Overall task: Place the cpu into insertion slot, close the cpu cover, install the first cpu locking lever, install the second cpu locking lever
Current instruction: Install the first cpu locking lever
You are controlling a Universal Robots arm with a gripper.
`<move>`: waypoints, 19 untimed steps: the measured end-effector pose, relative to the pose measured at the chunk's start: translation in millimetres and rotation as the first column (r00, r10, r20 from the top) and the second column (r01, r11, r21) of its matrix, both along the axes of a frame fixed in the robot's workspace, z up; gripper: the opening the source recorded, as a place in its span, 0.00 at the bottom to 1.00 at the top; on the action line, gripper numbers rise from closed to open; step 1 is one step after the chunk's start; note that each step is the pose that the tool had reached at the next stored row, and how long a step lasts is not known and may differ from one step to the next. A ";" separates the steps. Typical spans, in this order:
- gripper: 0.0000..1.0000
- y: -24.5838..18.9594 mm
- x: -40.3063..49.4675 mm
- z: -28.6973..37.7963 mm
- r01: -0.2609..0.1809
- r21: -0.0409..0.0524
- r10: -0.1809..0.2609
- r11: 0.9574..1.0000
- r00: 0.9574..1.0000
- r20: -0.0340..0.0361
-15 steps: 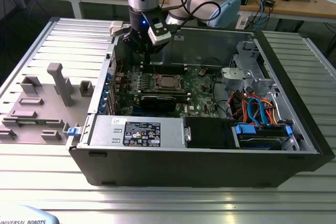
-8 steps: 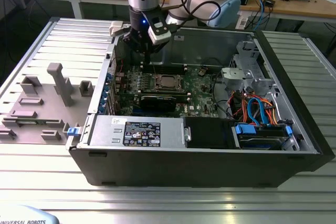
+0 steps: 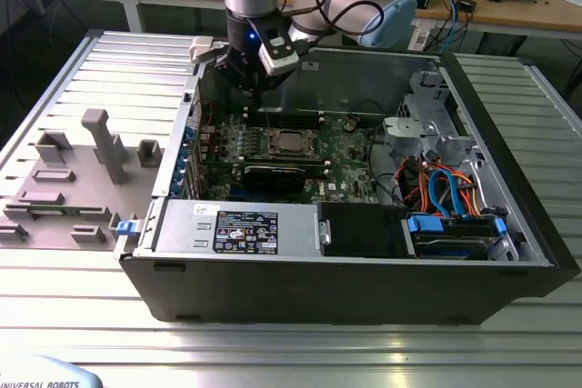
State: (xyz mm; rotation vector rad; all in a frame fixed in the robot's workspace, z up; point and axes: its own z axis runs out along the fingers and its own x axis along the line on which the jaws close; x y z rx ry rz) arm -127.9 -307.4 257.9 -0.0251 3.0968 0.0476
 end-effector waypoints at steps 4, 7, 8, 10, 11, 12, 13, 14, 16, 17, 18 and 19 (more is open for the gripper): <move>0.11 0.2 6.5 0.0 0.000 0.000 0.000 1.000 1.000 0.000; 0.11 0.2 9.5 0.0 0.000 0.000 0.000 1.000 1.000 0.000; 0.11 0.2 10.3 0.0 0.000 0.000 0.000 1.000 1.000 0.000; 0.11 0.2 12.7 0.0 0.000 0.000 0.000 1.000 1.000 0.000; 0.11 0.2 14.4 0.0 0.000 0.000 0.000 1.000 1.000 0.000; 0.11 0.2 15.2 0.0 0.000 0.000 0.000 1.000 1.000 0.000; 0.11 0.2 18.0 0.0 0.000 0.000 0.000 1.000 1.000 0.000; 0.11 0.2 19.2 0.0 0.000 0.000 0.000 1.000 1.000 0.000; 0.11 0.2 22.6 0.0 0.000 0.000 0.000 1.000 1.000 0.000; 0.11 0.2 24.0 0.0 0.000 0.000 0.000 1.000 1.000 0.000; 0.11 0.2 25.4 0.0 0.000 0.000 0.000 1.000 1.000 0.000; 0.11 0.2 26.7 0.0 0.000 0.000 0.000 1.000 1.000 0.000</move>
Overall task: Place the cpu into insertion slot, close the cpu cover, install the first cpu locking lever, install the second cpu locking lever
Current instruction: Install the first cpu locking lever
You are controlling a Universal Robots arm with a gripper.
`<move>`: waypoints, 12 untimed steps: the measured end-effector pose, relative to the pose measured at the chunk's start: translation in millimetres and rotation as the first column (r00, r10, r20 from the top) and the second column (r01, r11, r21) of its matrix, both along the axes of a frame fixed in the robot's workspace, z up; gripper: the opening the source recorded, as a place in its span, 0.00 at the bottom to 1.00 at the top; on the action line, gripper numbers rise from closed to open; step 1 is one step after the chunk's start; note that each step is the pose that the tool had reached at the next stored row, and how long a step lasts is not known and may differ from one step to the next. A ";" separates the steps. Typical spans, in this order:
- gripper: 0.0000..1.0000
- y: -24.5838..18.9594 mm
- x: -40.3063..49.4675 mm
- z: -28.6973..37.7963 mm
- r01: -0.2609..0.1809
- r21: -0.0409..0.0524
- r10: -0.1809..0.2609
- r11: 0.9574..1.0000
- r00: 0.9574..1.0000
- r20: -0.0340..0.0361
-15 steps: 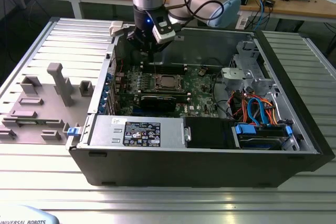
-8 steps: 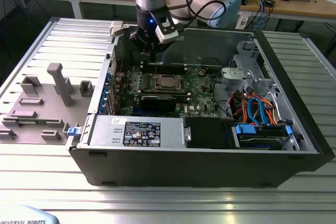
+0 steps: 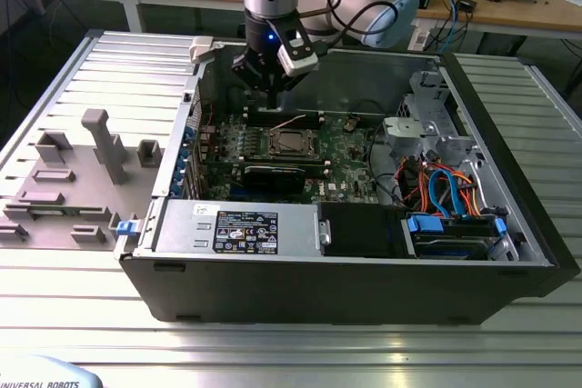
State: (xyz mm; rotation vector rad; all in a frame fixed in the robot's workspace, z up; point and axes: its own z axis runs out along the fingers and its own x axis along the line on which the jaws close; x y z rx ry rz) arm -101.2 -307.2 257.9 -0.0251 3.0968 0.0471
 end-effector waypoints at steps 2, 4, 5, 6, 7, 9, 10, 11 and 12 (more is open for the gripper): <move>0.11 0.0 1.9 0.0 0.000 0.000 0.000 1.000 1.000 0.000; 0.11 0.0 2.2 0.0 0.000 0.000 0.000 1.000 1.000 0.000; 0.11 0.0 2.3 -0.1 0.000 0.000 0.000 1.000 1.000 0.000; 0.11 0.0 2.3 -0.1 0.000 0.000 0.000 1.000 1.000 0.000; 0.11 0.0 2.3 -0.1 0.000 0.000 0.000 1.000 1.000 0.000; 0.11 0.0 2.4 -0.1 0.000 0.000 0.000 1.000 1.000 0.000; 0.11 0.0 2.4 -0.1 0.000 0.000 0.000 1.000 1.000 0.000; 0.11 0.0 2.5 -0.1 0.000 0.000 0.000 1.000 1.000 0.000; 0.11 0.0 2.5 -0.1 0.000 0.000 0.000 1.000 1.000 0.000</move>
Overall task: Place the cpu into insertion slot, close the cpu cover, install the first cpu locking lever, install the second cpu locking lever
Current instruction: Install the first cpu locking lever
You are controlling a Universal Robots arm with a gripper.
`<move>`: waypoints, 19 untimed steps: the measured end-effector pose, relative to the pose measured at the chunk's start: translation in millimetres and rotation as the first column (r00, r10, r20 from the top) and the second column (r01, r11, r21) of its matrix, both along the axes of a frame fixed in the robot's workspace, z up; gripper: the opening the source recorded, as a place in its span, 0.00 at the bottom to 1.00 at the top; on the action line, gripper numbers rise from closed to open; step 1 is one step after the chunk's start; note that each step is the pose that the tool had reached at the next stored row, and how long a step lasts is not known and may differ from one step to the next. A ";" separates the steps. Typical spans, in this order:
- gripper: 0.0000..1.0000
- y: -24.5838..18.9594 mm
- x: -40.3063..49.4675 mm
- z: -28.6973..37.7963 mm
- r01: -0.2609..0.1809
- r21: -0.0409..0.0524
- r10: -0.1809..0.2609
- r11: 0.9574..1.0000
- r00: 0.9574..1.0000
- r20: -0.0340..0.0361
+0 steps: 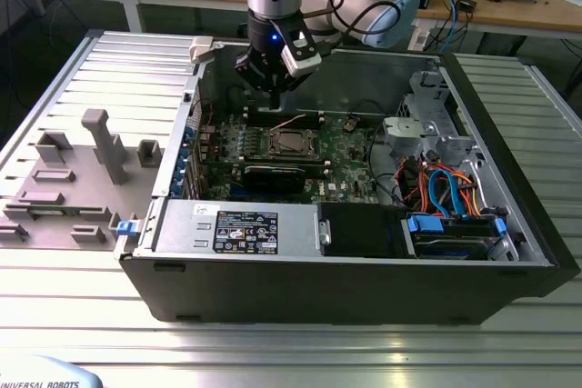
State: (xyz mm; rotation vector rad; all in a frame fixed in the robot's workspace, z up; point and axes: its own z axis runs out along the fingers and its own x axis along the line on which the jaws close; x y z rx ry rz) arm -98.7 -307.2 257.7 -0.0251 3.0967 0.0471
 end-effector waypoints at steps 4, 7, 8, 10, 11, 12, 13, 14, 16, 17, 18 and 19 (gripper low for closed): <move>0.11 0.0 0.1 0.0 0.000 0.001 0.000 1.000 1.000 0.000; 0.11 -1.0 0.1 -0.5 0.000 0.027 0.000 1.000 1.000 0.000; 0.11 -1.6 0.1 -0.7 0.000 0.034 0.000 0.999 1.000 0.000; 0.11 -3.0 0.3 -1.5 0.000 0.059 0.000 0.998 1.000 0.000; 0.11 -3.2 0.5 -1.7 0.000 0.059 0.000 0.998 1.000 0.000; 0.11 -3.8 1.1 -2.3 0.000 0.059 0.000 0.998 1.000 0.000; 0.11 -4.4 1.4 -3.0 0.000 0.059 0.000 0.998 1.000 0.000; 0.11 -4.9 1.5 -3.5 0.000 0.060 0.000 0.998 1.000 0.000; 0.11 -5.3 1.6 -4.2 0.000 0.060 0.000 0.998 1.000 0.000; 0.11 -5.3 1.6 -4.3 0.000 0.060 0.000 0.998 1.000 0.000; 0.11 -5.3 1.7 -4.4 0.000 0.060 0.000 0.998 1.000 0.000; 0.11 -5.3 1.7 -4.5 0.000 0.060 0.000 0.998 1.000 0.000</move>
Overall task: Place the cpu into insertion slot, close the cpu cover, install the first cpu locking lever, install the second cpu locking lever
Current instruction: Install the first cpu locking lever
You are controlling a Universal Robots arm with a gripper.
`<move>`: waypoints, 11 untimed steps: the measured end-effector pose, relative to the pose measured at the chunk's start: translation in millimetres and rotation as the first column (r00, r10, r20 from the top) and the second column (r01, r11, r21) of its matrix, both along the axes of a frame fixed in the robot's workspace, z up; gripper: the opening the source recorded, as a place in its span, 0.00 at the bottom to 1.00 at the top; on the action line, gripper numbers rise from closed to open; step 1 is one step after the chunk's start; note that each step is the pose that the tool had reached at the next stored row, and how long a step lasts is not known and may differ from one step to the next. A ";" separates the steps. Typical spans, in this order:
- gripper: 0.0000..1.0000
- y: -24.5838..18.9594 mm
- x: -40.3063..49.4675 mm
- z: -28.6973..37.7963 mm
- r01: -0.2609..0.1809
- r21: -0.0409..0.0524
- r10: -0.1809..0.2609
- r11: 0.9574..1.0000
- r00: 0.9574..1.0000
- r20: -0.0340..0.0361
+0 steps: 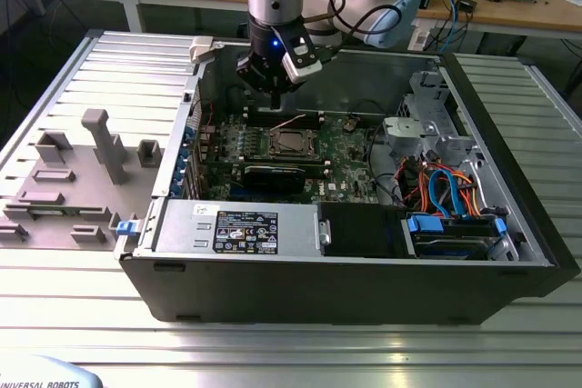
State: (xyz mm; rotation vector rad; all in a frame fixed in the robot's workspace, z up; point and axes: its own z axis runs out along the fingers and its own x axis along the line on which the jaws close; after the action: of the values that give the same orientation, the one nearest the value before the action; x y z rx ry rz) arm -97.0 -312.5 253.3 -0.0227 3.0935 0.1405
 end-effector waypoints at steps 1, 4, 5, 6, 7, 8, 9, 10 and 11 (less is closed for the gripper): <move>0.11 0.0 0.0 0.0 0.000 0.000 0.000 1.000 1.000 0.000; 0.11 0.0 0.0 0.0 0.000 0.000 0.000 1.000 1.000 0.000; 0.11 0.0 0.0 -0.1 0.000 0.000 0.000 1.000 1.000 0.000; 0.11 0.0 0.0 -0.1 0.000 0.000 0.000 1.000 1.000 0.000; 0.11 0.0 0.0 -0.1 0.000 0.000 0.000 1.000 1.000 0.000; 0.11 0.0 0.0 -0.1 0.000 0.000 0.000 1.000 1.000 0.000; 0.11 0.0 0.0 -0.1 0.000 0.000 0.000 1.000 1.000 0.000; 0.11 0.0 0.0 -0.1 0.000 0.000 0.000 1.000 1.000 0.000; 0.11 0.0 0.4 -0.3 0.000 0.000 0.000 1.000 1.000 0.000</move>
State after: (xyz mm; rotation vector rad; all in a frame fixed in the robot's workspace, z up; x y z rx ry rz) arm -96.6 -312.5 252.9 -0.0229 3.0934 0.1408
